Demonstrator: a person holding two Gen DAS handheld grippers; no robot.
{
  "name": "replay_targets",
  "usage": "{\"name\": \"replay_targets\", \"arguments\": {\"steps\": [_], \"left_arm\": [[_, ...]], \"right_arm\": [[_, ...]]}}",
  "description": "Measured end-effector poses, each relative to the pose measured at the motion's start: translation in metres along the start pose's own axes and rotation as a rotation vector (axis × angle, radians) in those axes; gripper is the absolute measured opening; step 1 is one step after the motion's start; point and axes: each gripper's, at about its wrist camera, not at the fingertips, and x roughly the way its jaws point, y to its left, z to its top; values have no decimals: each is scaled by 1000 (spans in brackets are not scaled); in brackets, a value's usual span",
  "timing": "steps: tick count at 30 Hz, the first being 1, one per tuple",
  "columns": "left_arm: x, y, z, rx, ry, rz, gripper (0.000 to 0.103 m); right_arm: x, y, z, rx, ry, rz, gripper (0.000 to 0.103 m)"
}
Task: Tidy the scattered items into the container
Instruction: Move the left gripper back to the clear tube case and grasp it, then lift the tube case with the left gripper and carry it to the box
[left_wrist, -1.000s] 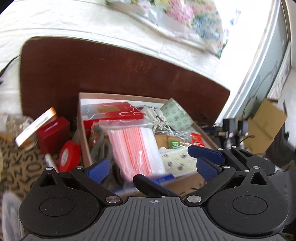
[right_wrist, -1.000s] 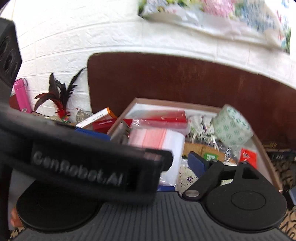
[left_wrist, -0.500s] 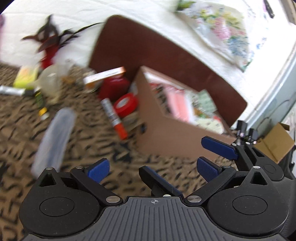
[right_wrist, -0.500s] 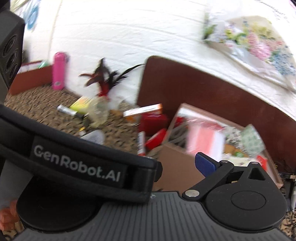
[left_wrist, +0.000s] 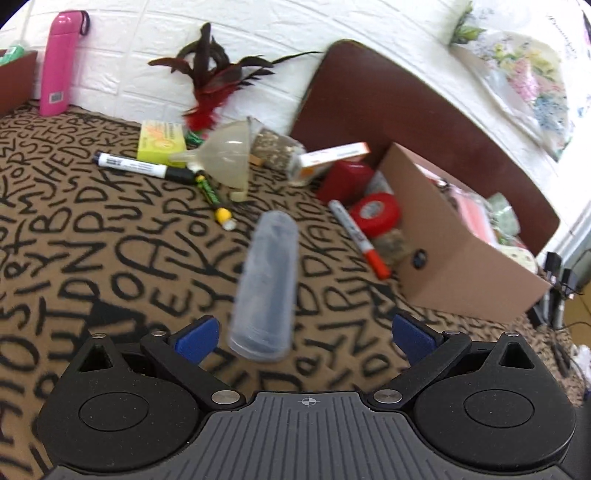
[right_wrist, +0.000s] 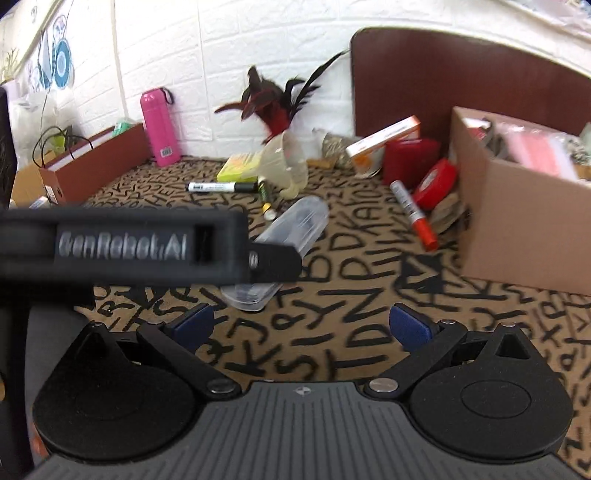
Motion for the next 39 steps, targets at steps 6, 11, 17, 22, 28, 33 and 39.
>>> {"name": "replay_targets", "arguments": {"steps": [6, 11, 17, 22, 28, 33, 39], "left_arm": [[26, 19, 17, 22, 53, 5, 98], [39, 33, 26, 25, 86, 5, 92], [55, 46, 35, 55, 122, -2, 88], [61, 41, 39, 83, 149, -18, 83], [63, 25, 29, 76, 188, -62, 65], [58, 6, 8, 43, 208, -113, 54], [41, -25, -25, 62, 239, -165, 55]], "right_arm": [[26, 14, 4, -33, 19, -23, 99], [45, 19, 12, -27, 38, 3, 93], [64, 28, 19, -38, 60, 34, 81], [79, 25, 21, -15, 101, 66, 60], [66, 19, 12, -56, 115, 69, 52], [36, 8, -6, -63, 125, 64, 49], [-7, -8, -30, -43, 154, 60, 50]]}}
